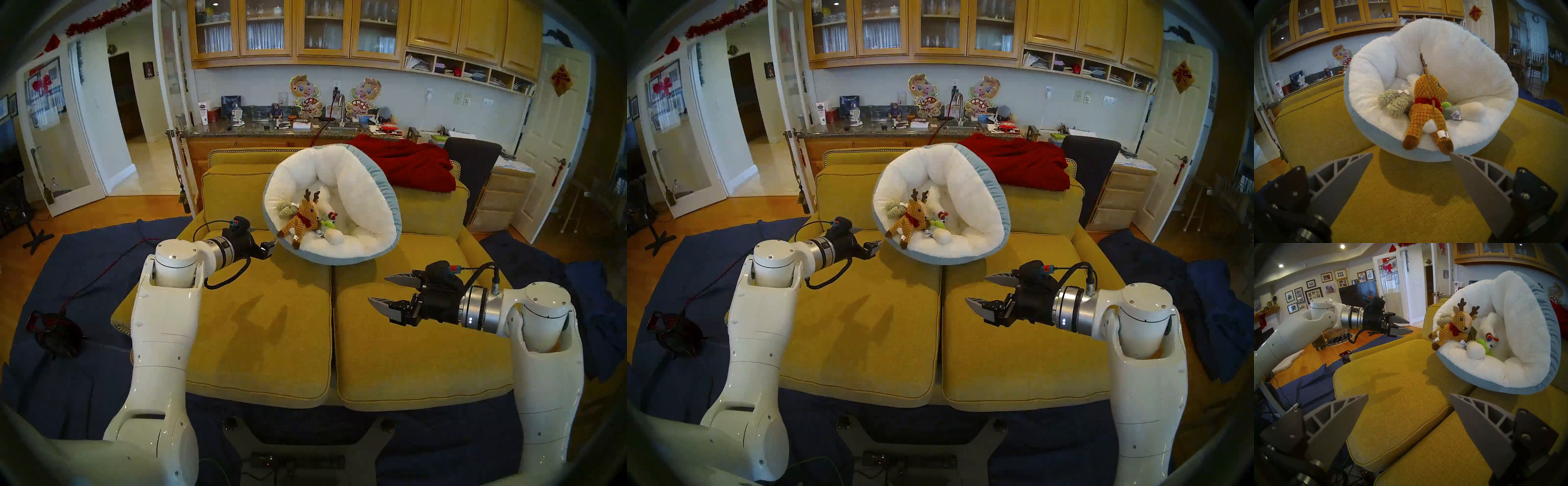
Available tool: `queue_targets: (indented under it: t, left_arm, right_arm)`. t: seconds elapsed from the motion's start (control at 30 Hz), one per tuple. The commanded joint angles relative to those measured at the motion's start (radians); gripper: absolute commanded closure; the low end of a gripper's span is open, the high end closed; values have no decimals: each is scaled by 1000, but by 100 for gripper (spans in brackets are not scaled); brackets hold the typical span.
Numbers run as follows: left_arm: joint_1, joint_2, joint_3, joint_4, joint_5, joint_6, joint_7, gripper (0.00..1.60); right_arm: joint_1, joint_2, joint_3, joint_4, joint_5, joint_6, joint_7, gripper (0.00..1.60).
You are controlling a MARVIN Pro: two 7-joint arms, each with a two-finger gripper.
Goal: Put toys into dog bed
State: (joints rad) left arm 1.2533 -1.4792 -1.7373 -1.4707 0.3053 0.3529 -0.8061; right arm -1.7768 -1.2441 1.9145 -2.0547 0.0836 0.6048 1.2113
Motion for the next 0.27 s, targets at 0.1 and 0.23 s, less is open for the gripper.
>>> queue_targets:
  t: [0.1,0.23]
  left_arm:
    - [-46,-1,-7,-26,-17,-31,-6,0]
    - [-46,-2,-9,-26,-16,-33,-8,0]
  right_arm:
    - [15,-3,4,-25,5,-4,-2,0]
    - [15,-3,4,-25,5,-4,-2,0]
